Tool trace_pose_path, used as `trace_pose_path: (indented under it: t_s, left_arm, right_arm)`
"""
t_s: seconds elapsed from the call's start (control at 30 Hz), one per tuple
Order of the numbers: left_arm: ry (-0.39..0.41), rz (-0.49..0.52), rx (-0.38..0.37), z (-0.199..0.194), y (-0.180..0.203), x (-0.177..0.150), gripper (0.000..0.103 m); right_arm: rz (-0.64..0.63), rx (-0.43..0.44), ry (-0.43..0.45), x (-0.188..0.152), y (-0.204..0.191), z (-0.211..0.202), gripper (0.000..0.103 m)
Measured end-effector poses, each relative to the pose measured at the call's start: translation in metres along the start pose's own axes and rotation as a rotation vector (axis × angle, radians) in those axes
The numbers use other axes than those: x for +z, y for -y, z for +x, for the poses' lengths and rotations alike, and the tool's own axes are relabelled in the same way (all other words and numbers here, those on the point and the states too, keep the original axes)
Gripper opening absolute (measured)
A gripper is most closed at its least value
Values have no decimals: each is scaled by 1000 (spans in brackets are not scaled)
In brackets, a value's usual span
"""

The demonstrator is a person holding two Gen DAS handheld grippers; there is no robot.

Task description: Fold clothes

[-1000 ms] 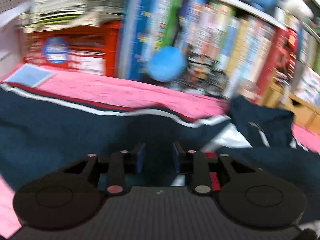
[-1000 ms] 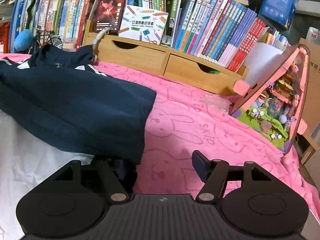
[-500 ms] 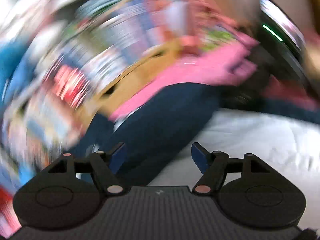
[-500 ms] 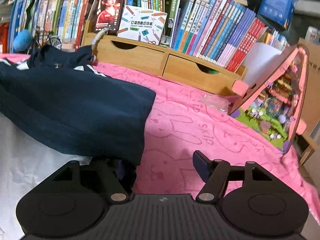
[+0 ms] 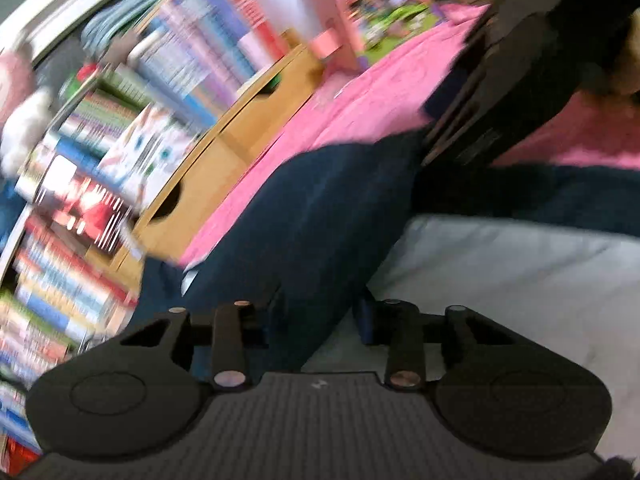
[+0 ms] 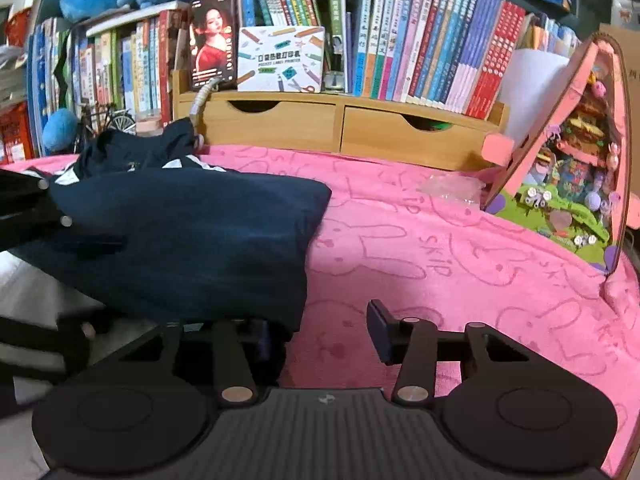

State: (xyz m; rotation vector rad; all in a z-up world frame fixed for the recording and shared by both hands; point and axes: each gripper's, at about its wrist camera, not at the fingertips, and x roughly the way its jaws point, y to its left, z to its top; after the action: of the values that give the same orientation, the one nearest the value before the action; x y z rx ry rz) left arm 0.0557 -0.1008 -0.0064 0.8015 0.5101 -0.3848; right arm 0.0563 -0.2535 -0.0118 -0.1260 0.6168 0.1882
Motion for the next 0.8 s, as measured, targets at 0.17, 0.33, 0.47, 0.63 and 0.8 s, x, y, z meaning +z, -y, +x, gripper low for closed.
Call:
trace_pose_path:
  t_s: [0.17, 0.33, 0.47, 0.63, 0.8]
  left_arm:
    - [-129, -162, 26, -12, -57, -34, 36]
    - [-213, -302, 97, -32, -109, -90, 37]
    - [-220, -347, 116, -44, -128, -120, 37]
    - [-208, -326, 116, -51, -129, -127, 37]
    - [-224, -311, 140, -66, -132, -141, 61]
  right_arm:
    - [2, -14, -7, -1, -2, 1, 52]
    - [-11, -23, -15, -1, -4, 3, 54]
    - [-43, -37, -18, -2, -10, 4, 58]
    - [-49, -56, -20, -3, -10, 5, 66]
    - [76, -16, -56, -2, 13, 11, 80]
